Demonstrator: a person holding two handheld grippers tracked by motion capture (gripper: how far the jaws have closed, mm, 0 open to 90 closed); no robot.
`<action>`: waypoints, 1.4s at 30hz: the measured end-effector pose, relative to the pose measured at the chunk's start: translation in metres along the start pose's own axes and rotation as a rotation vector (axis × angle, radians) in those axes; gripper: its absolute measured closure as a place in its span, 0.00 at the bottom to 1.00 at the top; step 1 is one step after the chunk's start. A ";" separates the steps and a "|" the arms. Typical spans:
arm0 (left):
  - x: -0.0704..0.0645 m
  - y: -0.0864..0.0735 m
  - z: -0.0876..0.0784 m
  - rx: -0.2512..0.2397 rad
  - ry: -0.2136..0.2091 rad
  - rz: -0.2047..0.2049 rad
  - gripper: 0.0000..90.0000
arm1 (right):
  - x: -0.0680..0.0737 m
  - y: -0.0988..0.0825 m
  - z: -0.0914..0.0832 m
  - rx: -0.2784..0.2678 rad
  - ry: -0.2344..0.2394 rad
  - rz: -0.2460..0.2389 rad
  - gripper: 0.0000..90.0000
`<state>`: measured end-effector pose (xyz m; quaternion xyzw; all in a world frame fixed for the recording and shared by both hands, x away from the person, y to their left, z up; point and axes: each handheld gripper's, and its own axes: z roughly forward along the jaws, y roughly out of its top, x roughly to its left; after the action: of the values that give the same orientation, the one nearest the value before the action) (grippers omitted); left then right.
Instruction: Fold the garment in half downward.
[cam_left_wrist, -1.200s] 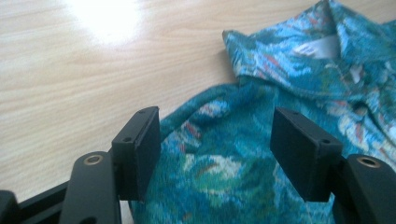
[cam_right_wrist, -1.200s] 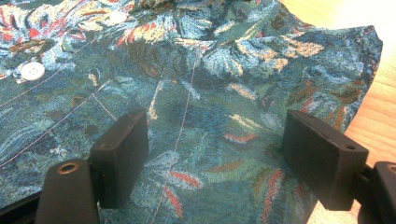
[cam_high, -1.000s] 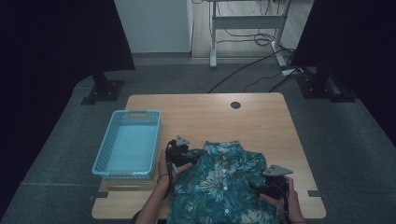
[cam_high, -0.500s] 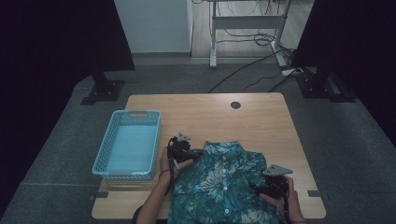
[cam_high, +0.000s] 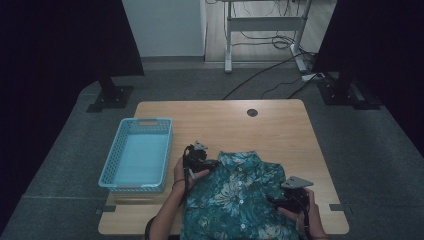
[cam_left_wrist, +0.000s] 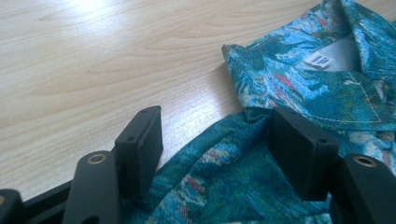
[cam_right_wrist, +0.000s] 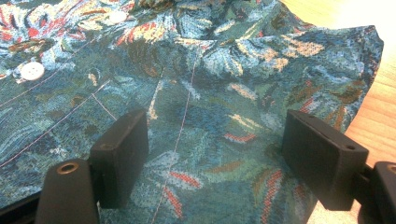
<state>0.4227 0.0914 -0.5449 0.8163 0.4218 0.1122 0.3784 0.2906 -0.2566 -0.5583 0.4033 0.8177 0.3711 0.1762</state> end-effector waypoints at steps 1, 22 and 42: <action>0.000 0.000 0.001 -0.002 -0.005 -0.002 0.39 | 0.000 0.000 0.000 0.000 0.000 0.000 0.25; -0.017 -0.005 -0.001 0.015 0.056 0.145 0.55 | 0.000 0.000 0.000 -0.002 0.001 0.000 0.25; -0.021 -0.006 -0.001 0.005 0.025 0.157 0.87 | 0.002 -0.001 0.000 -0.012 -0.026 0.011 0.22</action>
<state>0.4057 0.0775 -0.5457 0.8463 0.3615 0.1505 0.3611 0.2891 -0.2554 -0.5595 0.4115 0.8108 0.3718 0.1872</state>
